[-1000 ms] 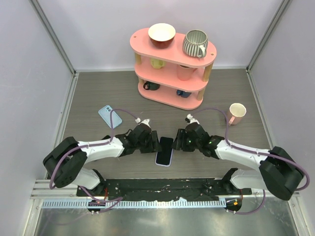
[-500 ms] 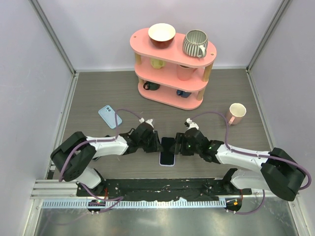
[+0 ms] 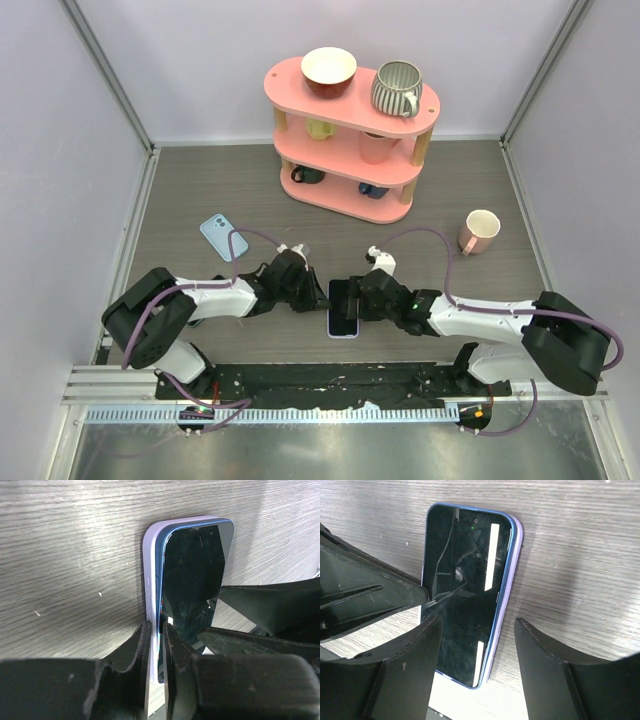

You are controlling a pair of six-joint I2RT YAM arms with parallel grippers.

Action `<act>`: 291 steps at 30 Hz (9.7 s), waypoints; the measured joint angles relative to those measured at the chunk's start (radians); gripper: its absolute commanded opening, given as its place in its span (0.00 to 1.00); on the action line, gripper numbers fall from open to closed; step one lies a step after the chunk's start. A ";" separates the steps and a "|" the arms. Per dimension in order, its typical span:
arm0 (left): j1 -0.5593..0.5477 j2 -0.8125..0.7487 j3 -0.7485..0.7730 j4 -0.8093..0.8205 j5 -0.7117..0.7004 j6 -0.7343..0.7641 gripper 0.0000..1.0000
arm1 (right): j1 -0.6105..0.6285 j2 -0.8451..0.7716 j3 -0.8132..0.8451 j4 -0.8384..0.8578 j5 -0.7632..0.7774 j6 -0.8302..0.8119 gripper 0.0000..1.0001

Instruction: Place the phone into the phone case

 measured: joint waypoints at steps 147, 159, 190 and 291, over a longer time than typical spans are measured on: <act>0.280 -0.626 0.150 -0.371 0.804 0.405 0.75 | -0.080 -0.492 -0.150 0.430 -0.897 -0.185 0.01; 0.236 -0.562 0.103 -0.259 0.853 0.302 0.08 | -0.080 -0.444 -0.140 0.448 -0.918 -0.165 0.01; 0.265 -0.530 0.233 -0.503 0.661 0.438 0.76 | -0.080 -0.417 -0.073 0.468 -0.733 -0.100 0.01; 0.312 -0.581 0.042 -0.116 0.679 0.061 0.93 | -0.085 -0.468 0.108 0.234 -0.142 -0.072 0.01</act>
